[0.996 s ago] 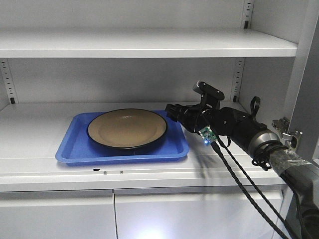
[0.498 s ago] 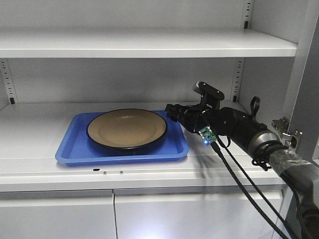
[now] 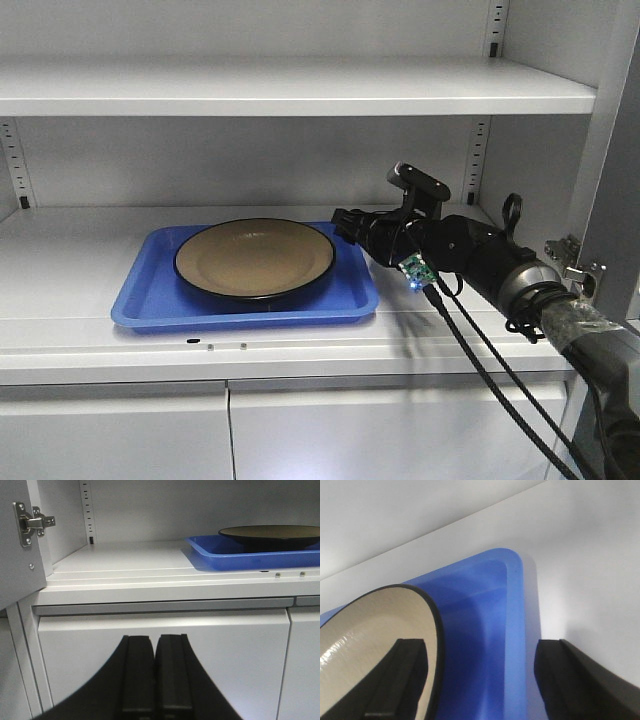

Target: Place disk in tray to left cabinet

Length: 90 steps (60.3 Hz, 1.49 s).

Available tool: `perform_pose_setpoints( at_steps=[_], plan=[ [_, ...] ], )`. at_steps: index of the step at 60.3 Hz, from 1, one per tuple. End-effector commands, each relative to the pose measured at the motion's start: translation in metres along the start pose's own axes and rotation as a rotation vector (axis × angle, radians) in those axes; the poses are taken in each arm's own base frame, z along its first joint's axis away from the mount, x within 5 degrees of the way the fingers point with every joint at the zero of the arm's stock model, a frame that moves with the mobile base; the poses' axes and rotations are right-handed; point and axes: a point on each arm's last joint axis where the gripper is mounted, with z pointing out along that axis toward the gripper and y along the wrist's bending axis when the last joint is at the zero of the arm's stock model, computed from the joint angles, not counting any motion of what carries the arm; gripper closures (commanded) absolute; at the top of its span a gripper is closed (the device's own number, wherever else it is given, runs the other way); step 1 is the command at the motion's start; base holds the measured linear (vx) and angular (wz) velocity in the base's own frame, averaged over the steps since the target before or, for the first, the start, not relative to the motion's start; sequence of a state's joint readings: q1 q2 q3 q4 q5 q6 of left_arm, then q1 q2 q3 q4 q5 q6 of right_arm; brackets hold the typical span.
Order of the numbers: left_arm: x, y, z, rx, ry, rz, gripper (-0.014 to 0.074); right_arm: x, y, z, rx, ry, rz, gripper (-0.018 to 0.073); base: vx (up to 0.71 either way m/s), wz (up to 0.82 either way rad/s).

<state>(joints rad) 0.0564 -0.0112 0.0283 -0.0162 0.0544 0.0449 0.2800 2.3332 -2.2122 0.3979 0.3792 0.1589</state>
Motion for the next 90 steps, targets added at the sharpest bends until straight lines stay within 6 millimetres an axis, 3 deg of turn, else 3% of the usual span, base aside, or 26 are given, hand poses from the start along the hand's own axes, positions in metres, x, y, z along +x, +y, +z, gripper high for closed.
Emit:
perform_pose_setpoints(
  at_steps=[1,24,30,41,61,74,83,90],
  plan=[
    [0.004,0.000,0.001,-0.004,-0.040,-0.010,0.0605,-0.045,0.028,-0.037,-0.069,-0.170,-0.019,0.0041,0.00,0.00],
    [0.004,0.000,0.001,-0.004,-0.040,-0.010,0.0605,-0.064,0.042,-0.062,-0.070,-0.209,-0.215,0.0041,0.00,0.00],
    [0.004,0.000,0.001,-0.004,-0.040,-0.010,0.0605,-0.069,0.037,-0.069,-0.067,-0.176,-0.205,0.0043,0.00,0.00],
    [0.004,0.000,0.001,-0.004,-0.040,-0.010,0.0605,-0.057,0.019,-0.088,-0.005,-0.135,-0.174,0.0085,0.00,0.00],
    [0.004,0.000,0.001,-0.004,-0.040,-0.010,0.0605,-0.014,0.004,-0.185,0.104,-0.171,-0.294,0.0248,0.00,0.00],
    [0.004,0.000,0.001,-0.004,-0.040,-0.010,0.0605,0.018,0.000,-0.255,0.142,-0.147,-0.453,0.0437,0.00,0.00],
    [0.004,0.000,0.001,-0.004,-0.040,-0.010,0.0605,0.052,-0.011,-0.300,0.161,-0.140,-0.531,0.0573,0.00,0.00],
    [0.004,0.000,0.001,-0.004,-0.040,-0.010,0.0605,0.076,-0.022,-0.329,0.170,-0.161,-0.511,0.0571,0.00,0.00]
  ],
)
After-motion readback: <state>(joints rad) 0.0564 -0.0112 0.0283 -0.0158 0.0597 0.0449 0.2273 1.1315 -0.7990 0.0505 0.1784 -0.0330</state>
